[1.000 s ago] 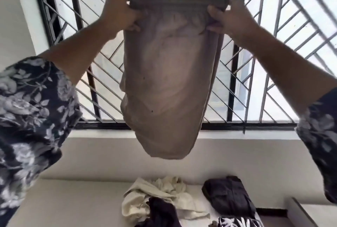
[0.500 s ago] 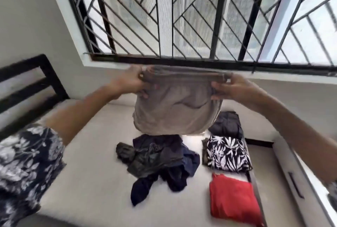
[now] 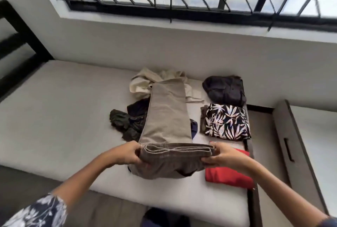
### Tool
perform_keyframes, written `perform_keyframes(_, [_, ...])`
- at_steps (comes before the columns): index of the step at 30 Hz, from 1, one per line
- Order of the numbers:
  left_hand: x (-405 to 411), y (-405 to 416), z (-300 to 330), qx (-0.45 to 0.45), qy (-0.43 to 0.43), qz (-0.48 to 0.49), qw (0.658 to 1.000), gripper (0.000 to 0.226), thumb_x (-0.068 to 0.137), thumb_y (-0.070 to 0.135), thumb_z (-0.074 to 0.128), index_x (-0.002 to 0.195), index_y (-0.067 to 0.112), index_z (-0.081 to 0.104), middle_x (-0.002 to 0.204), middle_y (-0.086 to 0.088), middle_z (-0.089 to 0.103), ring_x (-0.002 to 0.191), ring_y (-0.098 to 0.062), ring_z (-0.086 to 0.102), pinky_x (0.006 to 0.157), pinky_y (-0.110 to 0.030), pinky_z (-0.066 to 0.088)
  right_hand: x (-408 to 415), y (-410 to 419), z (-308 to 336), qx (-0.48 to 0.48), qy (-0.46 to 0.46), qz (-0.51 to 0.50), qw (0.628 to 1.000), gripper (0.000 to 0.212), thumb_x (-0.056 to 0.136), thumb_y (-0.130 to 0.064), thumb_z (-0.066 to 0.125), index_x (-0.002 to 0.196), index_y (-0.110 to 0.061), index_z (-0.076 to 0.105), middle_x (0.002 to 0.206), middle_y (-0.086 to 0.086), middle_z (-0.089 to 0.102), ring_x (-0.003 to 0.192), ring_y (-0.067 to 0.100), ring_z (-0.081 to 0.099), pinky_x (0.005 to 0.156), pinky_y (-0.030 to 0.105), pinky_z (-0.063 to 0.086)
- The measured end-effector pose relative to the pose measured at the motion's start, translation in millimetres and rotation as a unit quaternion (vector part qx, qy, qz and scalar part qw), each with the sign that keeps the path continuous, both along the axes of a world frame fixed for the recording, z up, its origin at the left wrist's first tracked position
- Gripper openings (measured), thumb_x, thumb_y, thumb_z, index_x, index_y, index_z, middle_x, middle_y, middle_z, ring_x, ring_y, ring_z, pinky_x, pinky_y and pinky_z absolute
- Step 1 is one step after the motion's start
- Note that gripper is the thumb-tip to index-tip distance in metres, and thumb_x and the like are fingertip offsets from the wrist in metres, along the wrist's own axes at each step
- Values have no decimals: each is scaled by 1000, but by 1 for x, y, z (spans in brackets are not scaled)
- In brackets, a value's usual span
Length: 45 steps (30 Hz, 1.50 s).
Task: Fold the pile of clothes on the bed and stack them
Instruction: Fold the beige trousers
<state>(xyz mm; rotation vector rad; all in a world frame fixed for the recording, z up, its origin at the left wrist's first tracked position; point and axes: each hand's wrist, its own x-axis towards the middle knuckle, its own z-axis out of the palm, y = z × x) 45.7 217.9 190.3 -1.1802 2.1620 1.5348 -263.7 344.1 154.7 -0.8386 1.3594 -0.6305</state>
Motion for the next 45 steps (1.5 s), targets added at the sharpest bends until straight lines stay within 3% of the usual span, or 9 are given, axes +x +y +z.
perform_keyframes(6, [-1, -34, -72, 122, -4, 21, 992, 20, 79, 22, 76, 89, 40, 71, 91, 30, 69, 87, 13, 61, 75, -8, 44, -3, -29, -74, 69, -12, -40, 997, 27, 84, 6, 65, 110, 6, 58, 98, 17, 69, 90, 33, 68, 82, 40, 58])
perform_keyframes(11, [-16, -83, -143, 144, 13, 176, 974, 27, 87, 23, 67, 115, 24, 65, 110, 12, 70, 92, 8, 63, 67, -6, 46, -11, -81, -141, 78, 23, -107, 991, 26, 85, -4, 68, 111, -7, 62, 89, 7, 68, 66, 15, 64, 70, 31, 57])
perform_keyframes(16, [-35, -141, -229, 110, 3, 265, 958, 51, 69, 57, 76, 96, 16, 63, 98, 3, 67, 92, -9, 66, 83, -24, 52, -14, -149, -221, 79, 46, -167, 982, 22, 88, -9, 65, 109, -9, 58, 76, 5, 60, 42, 6, 56, 45, 17, 46])
perform_keyframes(19, [-49, -164, -267, 86, 12, 307, 948, 22, 89, 31, 64, 74, 15, 61, 68, 9, 65, 63, 1, 60, 53, -14, 44, -15, -181, -260, 72, 54, -191, 977, 20, 90, -11, 65, 107, -10, 56, 73, 4, 59, 43, 6, 54, 44, 18, 42])
perform_keyframes(27, [-27, -135, -304, 94, -37, 379, 920, 68, 74, 54, 73, 126, 15, 55, 121, 1, 62, 107, -18, 61, 93, -37, 51, 3, -142, -318, 65, 158, -295, 940, 60, 88, -18, 68, 140, -17, 38, 120, 0, 49, 97, 21, 58, 75, 33, 52])
perform_keyframes(32, [11, -79, -317, 160, -106, 346, 918, 76, 65, 53, 78, 127, 15, 56, 119, -1, 63, 107, -19, 60, 94, -35, 50, 24, -68, -341, 231, 143, -226, 935, 67, 75, -24, 81, 127, 0, 46, 113, 17, 60, 96, 26, 62, 80, 37, 55])
perform_keyframes(36, [25, -56, -345, 59, -186, 327, 925, 84, 58, 58, 82, 124, 13, 56, 120, -4, 56, 109, -24, 56, 94, -40, 49, 36, -52, -362, 223, 216, -219, 925, 70, 59, -48, 84, 107, -14, 47, 104, 8, 62, 96, 26, 62, 88, 46, 52])
perform_keyframes(39, [27, -42, -367, 31, -202, 399, 894, 101, 44, 71, 80, 122, 11, 56, 120, -7, 55, 107, -27, 58, 95, -43, 49, 44, -58, -362, 263, 269, -196, 905, 64, 70, -49, 80, 110, -14, 44, 104, 6, 58, 103, 27, 55, 94, 43, 45])
perform_keyframes(45, [11, -34, -379, 125, -153, 558, 806, 70, 67, 35, 85, 118, -2, 52, 114, -15, 62, 107, -32, 58, 95, -44, 49, 47, -65, -366, 267, 241, -164, 919, 40, 85, -31, 70, 106, 1, 60, 107, 15, 66, 100, 29, 62, 71, 27, 42])
